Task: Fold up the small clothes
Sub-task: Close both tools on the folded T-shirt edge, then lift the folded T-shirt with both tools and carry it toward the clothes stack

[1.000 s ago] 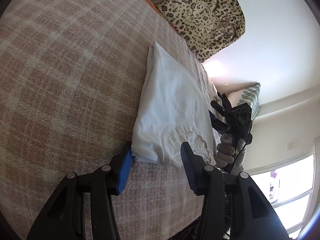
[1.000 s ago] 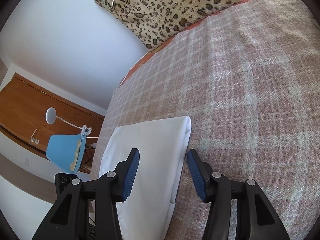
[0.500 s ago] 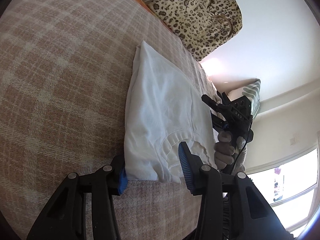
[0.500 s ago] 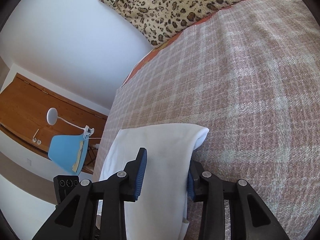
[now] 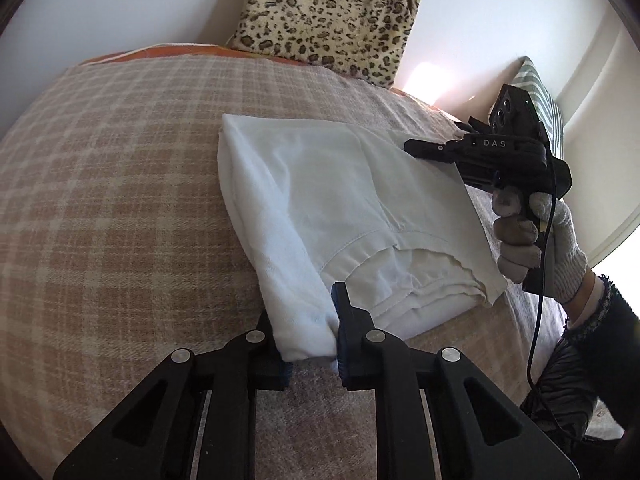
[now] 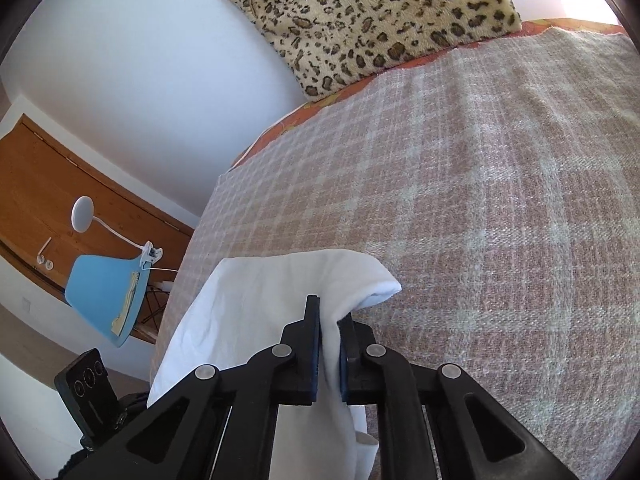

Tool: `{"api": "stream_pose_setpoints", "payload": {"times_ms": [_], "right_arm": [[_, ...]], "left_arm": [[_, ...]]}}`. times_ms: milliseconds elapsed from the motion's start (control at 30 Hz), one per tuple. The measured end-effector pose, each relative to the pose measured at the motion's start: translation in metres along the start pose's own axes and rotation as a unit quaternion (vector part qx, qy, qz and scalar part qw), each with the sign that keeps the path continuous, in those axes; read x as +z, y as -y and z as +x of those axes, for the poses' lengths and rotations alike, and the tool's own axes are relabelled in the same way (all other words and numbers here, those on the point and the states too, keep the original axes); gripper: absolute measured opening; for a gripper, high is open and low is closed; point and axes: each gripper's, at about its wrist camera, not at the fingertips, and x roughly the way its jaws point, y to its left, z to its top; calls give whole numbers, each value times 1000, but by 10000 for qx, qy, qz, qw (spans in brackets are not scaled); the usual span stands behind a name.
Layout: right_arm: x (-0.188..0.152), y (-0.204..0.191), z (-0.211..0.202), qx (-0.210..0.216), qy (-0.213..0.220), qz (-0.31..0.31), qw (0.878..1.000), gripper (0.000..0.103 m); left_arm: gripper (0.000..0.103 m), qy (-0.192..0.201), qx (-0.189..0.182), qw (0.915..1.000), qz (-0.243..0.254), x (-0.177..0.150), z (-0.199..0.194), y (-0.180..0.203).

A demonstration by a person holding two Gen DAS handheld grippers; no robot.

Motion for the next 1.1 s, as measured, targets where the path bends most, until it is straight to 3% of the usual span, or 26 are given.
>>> {"api": "stream_pose_setpoints", "payload": {"times_ms": [467, 733, 1100], "right_arm": [[-2, -47, -31, -342, 401, -704, 9961, 4], [-8, -53, -58, -449, 632, -808, 9937, 4], [-6, -42, -129, -707, 1160, -770, 9877, 4]], "left_arm": [[13, 335, 259, 9965, 716, -1, -10, 35], [13, 439, -3, 9943, 968, 2, -13, 61], [12, 620, -515, 9878, 1330, 25, -10, 117]]}}
